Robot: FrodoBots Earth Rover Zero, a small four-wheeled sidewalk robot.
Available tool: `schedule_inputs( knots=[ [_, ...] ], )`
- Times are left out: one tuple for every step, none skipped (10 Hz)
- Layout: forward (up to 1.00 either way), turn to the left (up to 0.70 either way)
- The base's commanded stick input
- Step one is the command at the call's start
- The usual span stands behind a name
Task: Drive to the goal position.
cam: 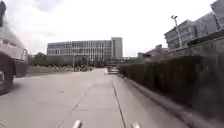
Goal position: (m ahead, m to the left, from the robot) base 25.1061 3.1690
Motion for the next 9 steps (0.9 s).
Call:
schedule_inputs(
  knots=[
    [0.85, 0.00],
    [0.85, 0.00],
    [0.85, 0.00],
    [0.85, 0.00],
    [0.85, 0.00],
    [0.85, 0.00],
    [0.85, 0.00],
    [0.85, 0.00],
    [0.85, 0.00]
  ],
)
